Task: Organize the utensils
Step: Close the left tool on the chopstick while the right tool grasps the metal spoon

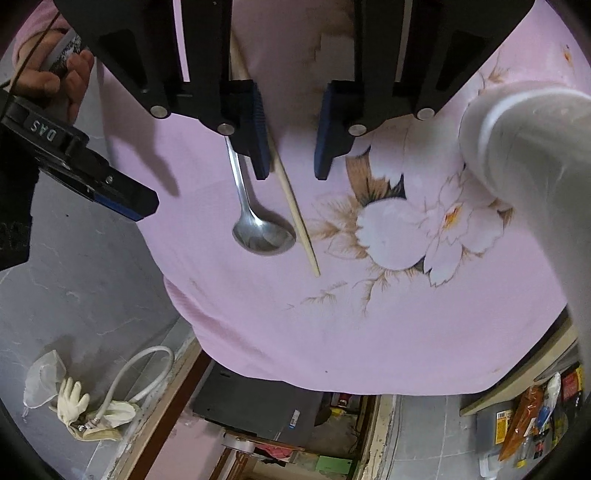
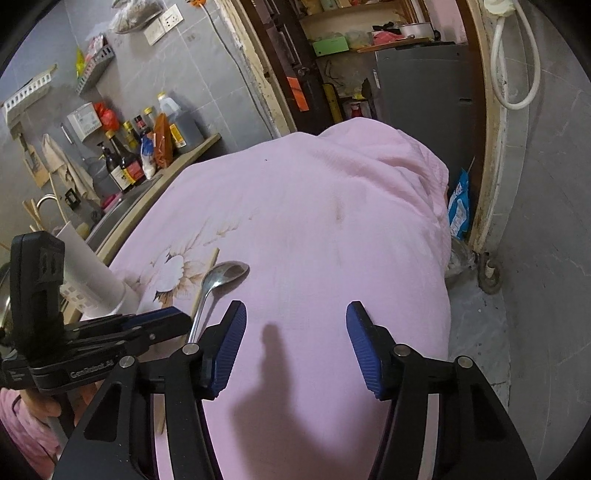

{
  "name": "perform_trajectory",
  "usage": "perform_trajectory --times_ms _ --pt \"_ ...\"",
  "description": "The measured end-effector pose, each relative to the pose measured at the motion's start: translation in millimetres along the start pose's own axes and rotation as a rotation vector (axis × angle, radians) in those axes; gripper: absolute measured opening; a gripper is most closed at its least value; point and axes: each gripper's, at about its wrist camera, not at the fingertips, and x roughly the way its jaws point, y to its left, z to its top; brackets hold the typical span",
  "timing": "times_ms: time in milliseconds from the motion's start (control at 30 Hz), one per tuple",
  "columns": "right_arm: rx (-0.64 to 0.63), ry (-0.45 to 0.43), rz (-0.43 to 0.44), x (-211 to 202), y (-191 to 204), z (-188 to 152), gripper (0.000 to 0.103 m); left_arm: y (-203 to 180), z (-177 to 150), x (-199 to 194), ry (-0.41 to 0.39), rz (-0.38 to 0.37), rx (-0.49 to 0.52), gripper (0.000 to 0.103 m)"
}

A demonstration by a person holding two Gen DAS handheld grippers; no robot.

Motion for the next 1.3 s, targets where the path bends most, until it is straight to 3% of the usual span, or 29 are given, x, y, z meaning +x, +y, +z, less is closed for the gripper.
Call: perform_trajectory --times_ms 133,333,633,867,1167,1267,1300 --pt "-0.007 0.007 0.004 4 0 5 0.055 0 4 6 0.008 0.002 -0.016 0.004" --pt "-0.049 0.04 0.007 14 11 9 0.055 3 -8 -7 0.016 0.034 -0.019 0.003" --pt "-0.121 0.072 0.021 34 37 14 0.057 23 -44 -43 0.002 0.008 -0.018 0.003" --pt "-0.179 0.109 0.021 55 59 21 0.061 25 -54 -56 -0.035 0.022 -0.038 0.003" --pt "-0.276 0.178 -0.059 88 74 31 0.062 28 -61 -61 -0.04 0.009 -0.056 0.003" --pt "-0.31 0.175 -0.103 89 79 28 0.055 25 -58 -59 -0.024 0.015 -0.037 0.003" --pt "-0.311 0.166 -0.113 88 79 27 0.047 25 -57 -59 -0.016 0.019 -0.026 0.003"
